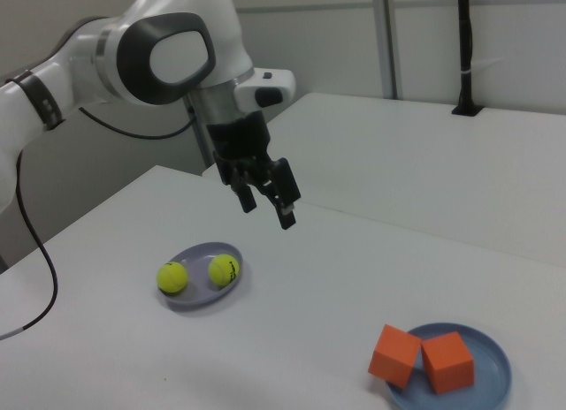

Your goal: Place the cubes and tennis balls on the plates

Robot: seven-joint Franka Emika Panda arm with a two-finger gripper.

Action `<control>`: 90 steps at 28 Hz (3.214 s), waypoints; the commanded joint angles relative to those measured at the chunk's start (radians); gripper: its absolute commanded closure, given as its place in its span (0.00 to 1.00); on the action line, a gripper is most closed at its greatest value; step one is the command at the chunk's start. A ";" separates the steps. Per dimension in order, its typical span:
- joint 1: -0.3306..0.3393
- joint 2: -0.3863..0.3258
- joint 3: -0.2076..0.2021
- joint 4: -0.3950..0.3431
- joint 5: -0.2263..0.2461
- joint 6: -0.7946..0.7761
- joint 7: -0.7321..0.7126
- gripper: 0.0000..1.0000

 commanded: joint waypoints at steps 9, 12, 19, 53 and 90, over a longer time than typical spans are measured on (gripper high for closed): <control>-0.048 -0.023 -0.013 -0.010 0.046 -0.021 -0.015 0.00; -0.054 -0.022 -0.013 -0.010 0.052 -0.025 -0.018 0.00; -0.065 -0.033 -0.015 -0.010 0.120 -0.053 -0.010 0.00; -0.083 -0.080 -0.021 -0.008 0.099 -0.098 -0.007 0.00; -0.109 -0.097 -0.024 -0.010 0.091 -0.076 -0.153 0.00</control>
